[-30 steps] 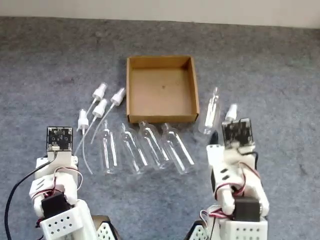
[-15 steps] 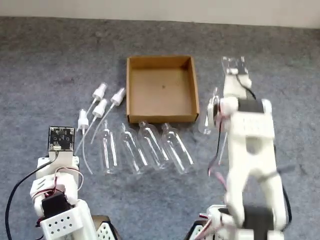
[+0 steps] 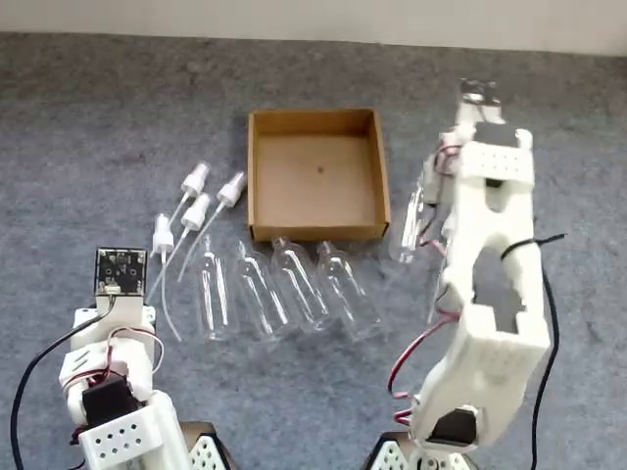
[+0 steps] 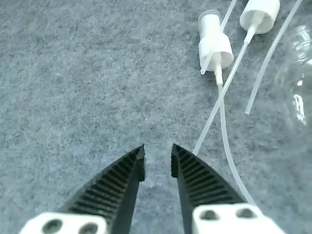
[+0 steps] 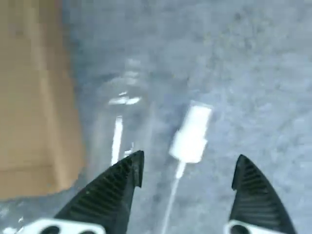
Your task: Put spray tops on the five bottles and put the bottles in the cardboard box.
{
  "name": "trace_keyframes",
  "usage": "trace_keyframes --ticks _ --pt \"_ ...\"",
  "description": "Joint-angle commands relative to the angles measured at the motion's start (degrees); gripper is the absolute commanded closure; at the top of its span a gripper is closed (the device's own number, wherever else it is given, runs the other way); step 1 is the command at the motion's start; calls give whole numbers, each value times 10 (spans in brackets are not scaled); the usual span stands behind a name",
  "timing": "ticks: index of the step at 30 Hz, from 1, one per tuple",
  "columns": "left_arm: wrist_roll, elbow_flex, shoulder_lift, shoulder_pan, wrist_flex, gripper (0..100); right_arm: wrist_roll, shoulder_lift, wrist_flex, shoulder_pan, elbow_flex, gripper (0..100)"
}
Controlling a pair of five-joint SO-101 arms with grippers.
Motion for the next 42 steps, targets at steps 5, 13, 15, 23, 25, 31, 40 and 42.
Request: trace_keyframes --ticks 5,13,15,23,25,31,40,42 --pt "-3 12 7 11 1 930 63 82 -1 44 -99 770" --pt "-3 12 7 11 1 930 60 153 -36 22 -102 770" --pt "-3 12 7 11 1 930 60 167 -41 22 -102 773" --pt "-3 12 7 11 1 930 60 207 -39 58 -102 928" --pt "-3 12 7 11 1 930 60 205 -36 69 -102 970" --pt "-3 12 7 11 1 930 60 173 76 71 -201 995" --pt "-3 12 7 11 1 930 25 105 243 5 -420 995" --pt "-3 12 7 11 1 930 14 92 248 -16 -457 995"
